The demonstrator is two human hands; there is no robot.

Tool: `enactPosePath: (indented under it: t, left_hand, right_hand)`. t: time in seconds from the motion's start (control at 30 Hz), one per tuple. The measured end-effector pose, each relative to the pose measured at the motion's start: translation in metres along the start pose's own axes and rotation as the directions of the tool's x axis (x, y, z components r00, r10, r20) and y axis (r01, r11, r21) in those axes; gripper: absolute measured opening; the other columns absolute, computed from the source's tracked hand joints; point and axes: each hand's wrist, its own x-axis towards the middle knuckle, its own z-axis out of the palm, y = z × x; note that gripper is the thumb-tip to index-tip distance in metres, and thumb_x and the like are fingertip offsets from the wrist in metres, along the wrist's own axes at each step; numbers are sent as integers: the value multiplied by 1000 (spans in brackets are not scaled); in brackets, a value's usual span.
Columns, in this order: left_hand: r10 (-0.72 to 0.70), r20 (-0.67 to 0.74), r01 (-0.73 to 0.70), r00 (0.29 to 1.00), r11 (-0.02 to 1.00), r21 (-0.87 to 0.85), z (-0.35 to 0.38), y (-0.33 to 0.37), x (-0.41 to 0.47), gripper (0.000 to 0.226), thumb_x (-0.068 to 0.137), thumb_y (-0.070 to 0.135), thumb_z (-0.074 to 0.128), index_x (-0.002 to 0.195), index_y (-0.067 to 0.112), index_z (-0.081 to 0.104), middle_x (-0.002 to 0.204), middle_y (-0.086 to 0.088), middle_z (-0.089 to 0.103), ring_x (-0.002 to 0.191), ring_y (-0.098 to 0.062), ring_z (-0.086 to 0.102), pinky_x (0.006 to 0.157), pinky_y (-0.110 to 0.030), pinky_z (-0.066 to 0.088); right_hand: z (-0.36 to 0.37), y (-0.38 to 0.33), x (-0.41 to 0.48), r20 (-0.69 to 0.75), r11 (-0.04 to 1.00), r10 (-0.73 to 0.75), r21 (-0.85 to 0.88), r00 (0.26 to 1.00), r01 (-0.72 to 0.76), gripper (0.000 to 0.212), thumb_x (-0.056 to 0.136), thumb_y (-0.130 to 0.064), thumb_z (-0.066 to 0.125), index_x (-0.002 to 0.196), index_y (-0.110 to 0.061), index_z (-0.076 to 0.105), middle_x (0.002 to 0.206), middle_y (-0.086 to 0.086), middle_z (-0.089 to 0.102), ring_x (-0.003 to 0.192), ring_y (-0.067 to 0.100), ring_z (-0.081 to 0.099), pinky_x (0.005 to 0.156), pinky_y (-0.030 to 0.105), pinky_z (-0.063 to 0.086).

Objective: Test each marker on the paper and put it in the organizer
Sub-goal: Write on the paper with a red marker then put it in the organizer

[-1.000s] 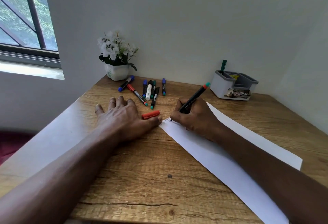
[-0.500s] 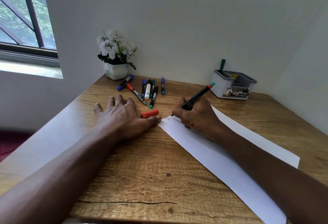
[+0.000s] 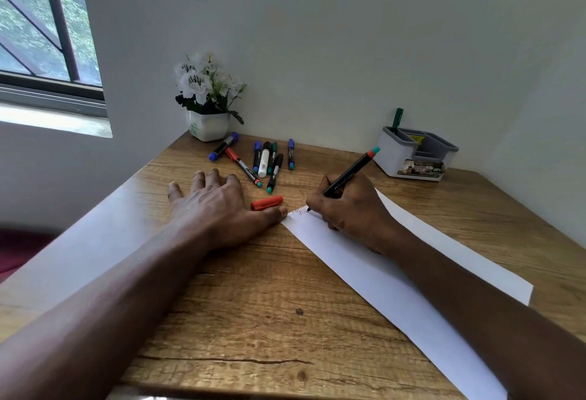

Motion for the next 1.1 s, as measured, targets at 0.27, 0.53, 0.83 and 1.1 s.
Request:
enactPosePath:
  t: [0.27,0.53,0.83,1.1]
  left_hand:
    - [0,-1,0,1000,1000,6,-1,1,-1,120,69,99,33,159,20,27,170,-12,13,156,-32,10,121,-66,9]
    - [0,3,0,1000,1000,0,-1,0,-1,119,70,99,35,159,20,27,170,-12,13,156,-32,11,121,-66,9]
    - [0,-3,0,1000,1000,-12,-1,0,0,118,70,99,35,158,21,29,170,-12,15,156,-32,11,121,-66,10]
    - [-3,-21,2,1000,999,-32,1,-1,0,120,67,101,33,157,21,31,169,-11,17,156,-31,13,121,-66,10]
  right_hand:
    - [0,-1,0,-14,999,11,-32,1000,-11,18,84,-18,76,74,-7,66,52,-2,63,46,8,58,50,21,48]
    - [1,0,-1,-49,1000,11,-22,999,-12,18,85,-21,76,75,-10,67,58,1,65,53,11,61,59,32,56]
    - [1,-1,-1,-25,999,8,-51,1000,-9,19,85,-22,76,74,-11,66,54,-5,62,49,5,58,57,28,52]
    - [3,-3,-1,-54,998,26,-57,998,-29,18,83,-19,77,76,-7,66,55,1,65,48,9,60,56,29,54]
